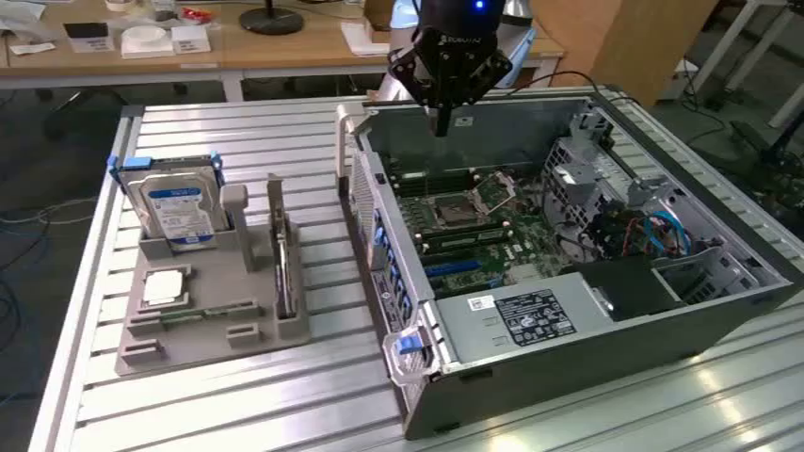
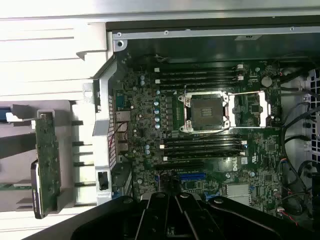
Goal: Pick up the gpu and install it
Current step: 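Reach for the gpu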
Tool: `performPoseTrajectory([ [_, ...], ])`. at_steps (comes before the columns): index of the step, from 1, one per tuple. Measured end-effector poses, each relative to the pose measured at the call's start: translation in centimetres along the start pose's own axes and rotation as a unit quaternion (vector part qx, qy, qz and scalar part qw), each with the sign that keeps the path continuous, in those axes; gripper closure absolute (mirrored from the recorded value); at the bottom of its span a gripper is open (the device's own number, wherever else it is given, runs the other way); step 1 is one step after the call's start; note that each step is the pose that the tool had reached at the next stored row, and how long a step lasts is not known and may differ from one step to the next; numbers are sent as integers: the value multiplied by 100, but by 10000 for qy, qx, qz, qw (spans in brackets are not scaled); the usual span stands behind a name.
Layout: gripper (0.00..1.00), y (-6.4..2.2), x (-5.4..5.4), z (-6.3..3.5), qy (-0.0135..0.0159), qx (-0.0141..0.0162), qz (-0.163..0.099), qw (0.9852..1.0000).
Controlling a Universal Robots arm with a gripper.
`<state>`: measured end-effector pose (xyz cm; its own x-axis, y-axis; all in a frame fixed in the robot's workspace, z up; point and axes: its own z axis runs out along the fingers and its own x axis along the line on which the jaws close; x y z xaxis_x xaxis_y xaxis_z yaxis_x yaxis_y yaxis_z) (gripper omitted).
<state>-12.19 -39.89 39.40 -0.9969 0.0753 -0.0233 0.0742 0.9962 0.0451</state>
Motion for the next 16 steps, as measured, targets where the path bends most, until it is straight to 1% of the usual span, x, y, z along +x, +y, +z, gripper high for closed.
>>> performPoseTrajectory([
  [6,89,-1,16,-1,0,1,1,10000],
  [16,89,-9,122,-3,0,0,0,10000],
])
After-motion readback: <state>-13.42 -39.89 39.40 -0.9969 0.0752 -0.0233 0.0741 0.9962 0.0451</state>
